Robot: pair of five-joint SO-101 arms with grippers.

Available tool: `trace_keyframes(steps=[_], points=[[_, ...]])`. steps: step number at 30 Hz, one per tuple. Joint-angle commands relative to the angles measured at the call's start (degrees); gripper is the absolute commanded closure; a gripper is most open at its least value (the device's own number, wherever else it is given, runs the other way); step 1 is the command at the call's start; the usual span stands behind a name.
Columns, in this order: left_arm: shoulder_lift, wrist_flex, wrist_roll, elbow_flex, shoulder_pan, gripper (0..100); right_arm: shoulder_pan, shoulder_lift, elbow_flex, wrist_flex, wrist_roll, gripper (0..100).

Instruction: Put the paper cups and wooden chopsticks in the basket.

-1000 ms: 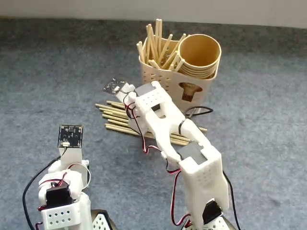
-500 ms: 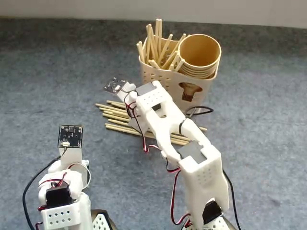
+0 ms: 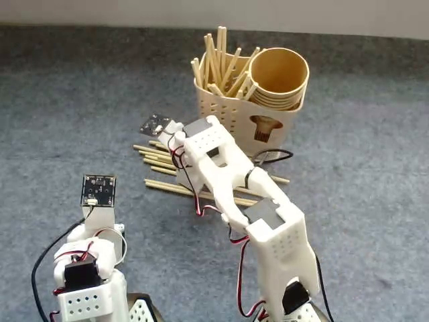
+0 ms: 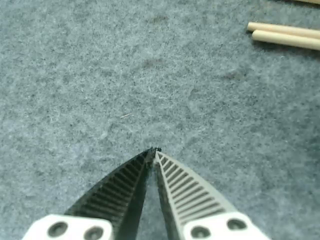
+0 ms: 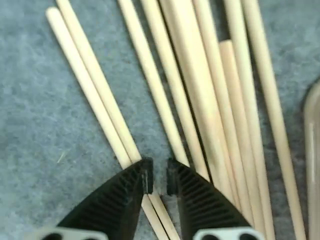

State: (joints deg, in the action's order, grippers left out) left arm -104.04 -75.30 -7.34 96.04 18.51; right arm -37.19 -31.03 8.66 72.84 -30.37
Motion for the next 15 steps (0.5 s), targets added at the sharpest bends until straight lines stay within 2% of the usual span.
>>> trace_keyframes(steps=[1,4,9,15], points=[[-0.13,-0.26,-0.18,1.1,0.75,99,0.48,-0.22,1.19,-0.13,-0.62,88.7],[-0.13,-0.26,-0.18,1.1,0.75,99,0.31,-0.31,0.75,-2.24,-0.62,89.3],[-0.13,-0.26,-0.18,1.1,0.75,99,-0.48,-3.38,-0.84,-2.68,-3.78,98.0],[-0.13,-0.26,-0.18,1.1,0.75,99,-0.4,2.59,-0.48,3.21,-3.87,98.1]])
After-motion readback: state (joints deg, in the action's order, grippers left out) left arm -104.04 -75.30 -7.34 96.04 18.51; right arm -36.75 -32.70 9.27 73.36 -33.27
